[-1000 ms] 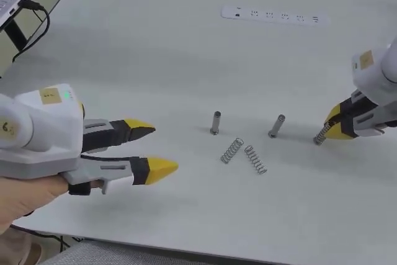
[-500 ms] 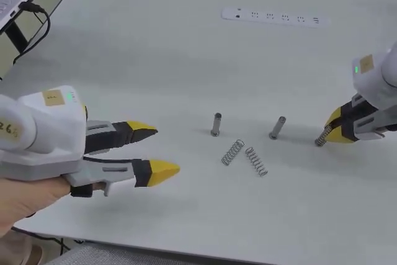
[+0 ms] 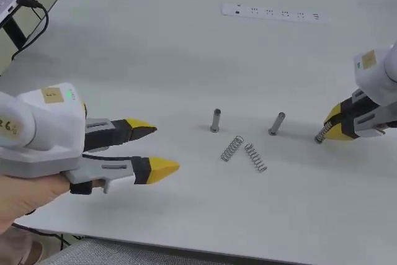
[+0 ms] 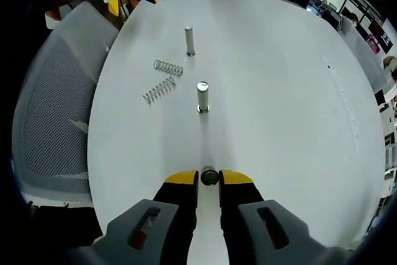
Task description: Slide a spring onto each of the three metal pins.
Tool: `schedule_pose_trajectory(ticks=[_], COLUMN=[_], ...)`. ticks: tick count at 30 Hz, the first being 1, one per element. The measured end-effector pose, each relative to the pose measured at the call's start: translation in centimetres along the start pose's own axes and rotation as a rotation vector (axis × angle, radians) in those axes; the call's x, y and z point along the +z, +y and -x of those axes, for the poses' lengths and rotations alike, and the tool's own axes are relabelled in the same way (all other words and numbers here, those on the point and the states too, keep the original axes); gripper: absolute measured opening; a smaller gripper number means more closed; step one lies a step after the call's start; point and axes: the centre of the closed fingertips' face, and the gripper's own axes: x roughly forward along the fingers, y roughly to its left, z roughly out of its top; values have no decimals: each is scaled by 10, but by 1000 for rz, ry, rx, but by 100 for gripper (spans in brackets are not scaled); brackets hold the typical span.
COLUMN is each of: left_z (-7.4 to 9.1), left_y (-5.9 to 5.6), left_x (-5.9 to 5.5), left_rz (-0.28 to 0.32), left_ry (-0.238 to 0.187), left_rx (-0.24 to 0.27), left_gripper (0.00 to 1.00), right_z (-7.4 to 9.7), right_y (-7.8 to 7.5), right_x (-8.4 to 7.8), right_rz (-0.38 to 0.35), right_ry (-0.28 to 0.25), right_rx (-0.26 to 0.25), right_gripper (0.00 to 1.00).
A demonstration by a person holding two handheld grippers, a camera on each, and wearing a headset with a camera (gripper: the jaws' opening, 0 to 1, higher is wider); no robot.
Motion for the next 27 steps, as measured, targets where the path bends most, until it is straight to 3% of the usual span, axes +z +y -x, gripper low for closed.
schedule_pose_trajectory(ticks=[6, 12, 23, 27], left_z=[-1, -1, -1, -3], left_y=[1, 0, 1, 1], left_x=[0, 1, 12, 15], left_rz=[3, 11, 32, 28], left_ry=[-1, -10, -42, -46], left_rx=[-1, 0, 9, 13], left_gripper=[40, 40, 43, 44], right_z=[1, 8, 41, 50], right_y=[-2, -6, -8, -3], right_x=[-1, 3, 30, 33], right_rz=[12, -18, -191, -220], right_ry=[3, -39, -348, -411], right_rx=[-13, -36, -98, -117], right_gripper=[16, 18, 28, 30])
